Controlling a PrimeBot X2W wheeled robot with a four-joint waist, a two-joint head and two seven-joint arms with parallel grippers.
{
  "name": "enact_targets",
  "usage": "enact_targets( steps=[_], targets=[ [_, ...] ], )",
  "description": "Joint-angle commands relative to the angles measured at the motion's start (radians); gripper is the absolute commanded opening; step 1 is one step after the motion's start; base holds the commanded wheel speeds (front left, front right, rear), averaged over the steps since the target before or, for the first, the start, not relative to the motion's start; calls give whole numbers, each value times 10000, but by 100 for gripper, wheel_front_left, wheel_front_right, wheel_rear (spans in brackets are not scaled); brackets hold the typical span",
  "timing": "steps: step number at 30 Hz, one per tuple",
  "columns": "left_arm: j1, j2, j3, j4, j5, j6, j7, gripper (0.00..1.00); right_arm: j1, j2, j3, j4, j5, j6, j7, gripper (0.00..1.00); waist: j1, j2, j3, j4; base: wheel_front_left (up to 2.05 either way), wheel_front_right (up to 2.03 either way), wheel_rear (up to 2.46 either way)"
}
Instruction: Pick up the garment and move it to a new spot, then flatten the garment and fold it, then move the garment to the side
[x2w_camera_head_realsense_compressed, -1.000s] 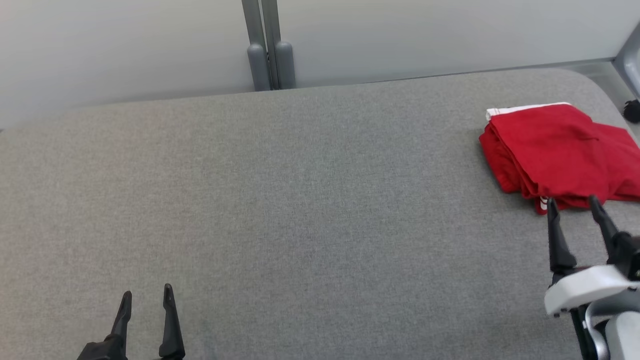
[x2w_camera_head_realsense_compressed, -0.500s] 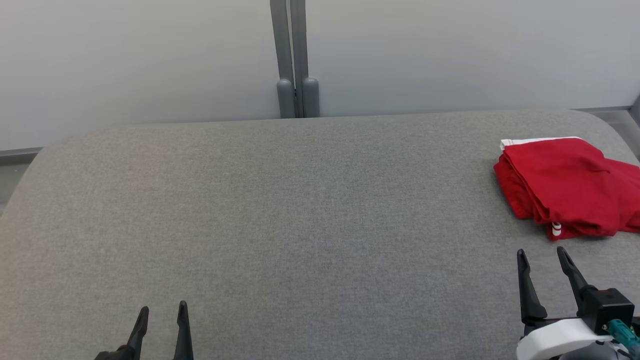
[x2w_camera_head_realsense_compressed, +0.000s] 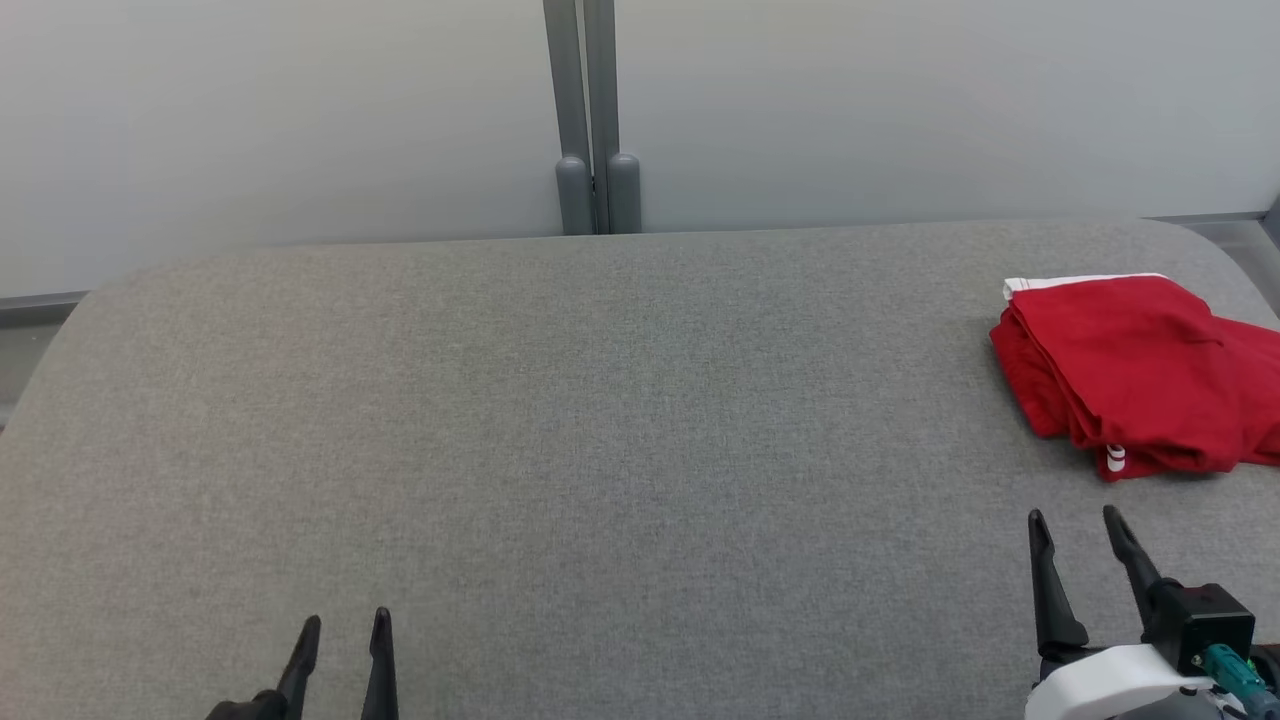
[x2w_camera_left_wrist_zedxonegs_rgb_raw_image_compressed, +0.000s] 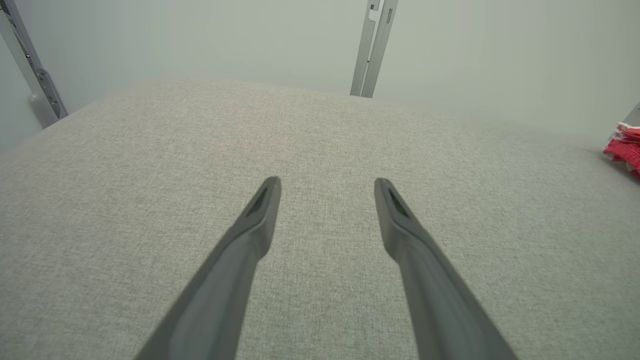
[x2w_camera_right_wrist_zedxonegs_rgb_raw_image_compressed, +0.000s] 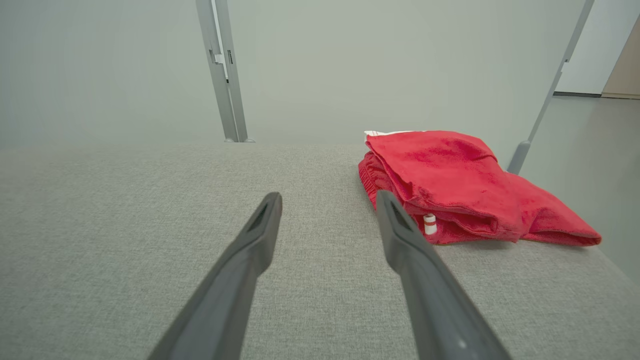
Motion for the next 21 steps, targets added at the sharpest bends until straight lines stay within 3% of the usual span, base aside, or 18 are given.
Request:
enact_targets(
  steps=[1, 5, 21],
  targets=[
    [18, -11, -9, 62, -17, 4, 3, 0, 8, 12, 5, 73, 6, 0, 5, 0, 0, 0, 0, -1, 0, 0, 0],
    [57, -45, 7, 304, -279, 1, 91, 0, -14, 86, -55, 403, 266, 0, 133, 0, 0, 0, 5, -7, 0, 0, 0],
    [-501, -28, 280, 188, -3140, -56, 863, 0, -407, 63, -2, 418, 3568, -2, 887, 0, 0, 0, 63, -83, 0, 0, 0]
  ],
)
